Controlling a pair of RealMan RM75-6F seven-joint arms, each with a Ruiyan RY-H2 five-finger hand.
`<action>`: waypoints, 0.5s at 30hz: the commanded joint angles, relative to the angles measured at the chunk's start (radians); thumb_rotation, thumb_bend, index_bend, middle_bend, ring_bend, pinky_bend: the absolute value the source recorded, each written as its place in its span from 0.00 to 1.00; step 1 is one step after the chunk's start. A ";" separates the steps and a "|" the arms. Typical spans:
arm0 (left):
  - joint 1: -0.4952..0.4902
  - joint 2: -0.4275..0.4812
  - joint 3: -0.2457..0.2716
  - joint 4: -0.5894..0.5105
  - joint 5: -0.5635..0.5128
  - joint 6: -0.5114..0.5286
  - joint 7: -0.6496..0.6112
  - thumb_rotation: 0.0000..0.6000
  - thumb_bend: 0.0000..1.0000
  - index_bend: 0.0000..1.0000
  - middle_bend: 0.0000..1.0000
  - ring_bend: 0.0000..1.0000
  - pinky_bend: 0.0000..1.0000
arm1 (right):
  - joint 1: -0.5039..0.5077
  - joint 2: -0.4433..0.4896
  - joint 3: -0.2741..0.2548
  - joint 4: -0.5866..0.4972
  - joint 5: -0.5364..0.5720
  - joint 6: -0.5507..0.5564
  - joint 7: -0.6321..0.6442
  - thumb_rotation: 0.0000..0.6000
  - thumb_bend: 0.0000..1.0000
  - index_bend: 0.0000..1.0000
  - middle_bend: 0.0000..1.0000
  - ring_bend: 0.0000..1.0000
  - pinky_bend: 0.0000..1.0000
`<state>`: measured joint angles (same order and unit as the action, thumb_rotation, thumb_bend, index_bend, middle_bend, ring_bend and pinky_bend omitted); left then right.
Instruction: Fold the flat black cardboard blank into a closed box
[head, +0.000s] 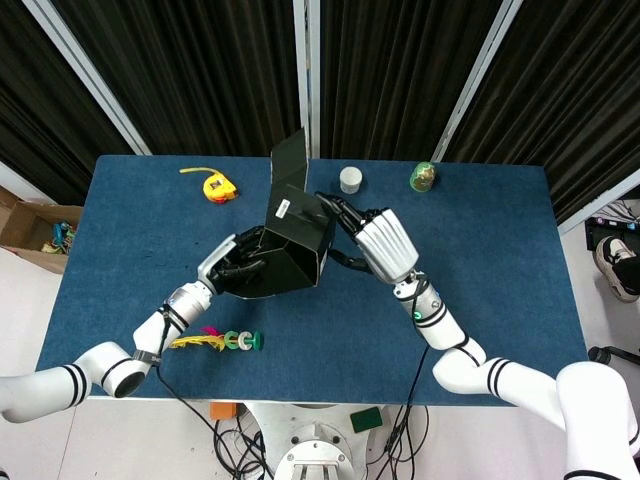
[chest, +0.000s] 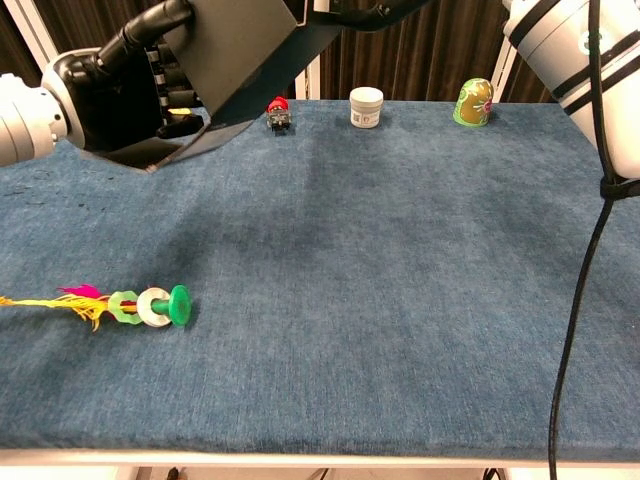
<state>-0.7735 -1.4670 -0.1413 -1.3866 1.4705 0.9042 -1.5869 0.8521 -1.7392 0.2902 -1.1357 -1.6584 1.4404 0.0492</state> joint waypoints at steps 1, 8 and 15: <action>0.002 -0.006 0.001 0.009 -0.004 -0.002 0.011 0.76 0.06 0.30 0.31 0.51 0.85 | 0.002 0.002 0.002 -0.010 0.007 -0.003 -0.012 1.00 0.06 0.11 0.23 0.75 1.00; 0.010 -0.025 -0.003 0.041 -0.021 0.005 0.086 0.76 0.06 0.30 0.31 0.51 0.85 | -0.009 0.043 -0.020 -0.053 0.025 -0.036 0.014 1.00 0.06 0.04 0.17 0.75 1.00; 0.013 -0.048 -0.008 0.071 -0.039 -0.002 0.161 0.76 0.06 0.30 0.31 0.51 0.85 | -0.007 0.047 -0.011 -0.055 0.023 -0.014 -0.006 1.00 0.06 0.03 0.17 0.75 1.00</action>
<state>-0.7619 -1.5090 -0.1473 -1.3216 1.4367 0.9037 -1.4374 0.8419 -1.6872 0.2767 -1.1960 -1.6319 1.4193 0.0531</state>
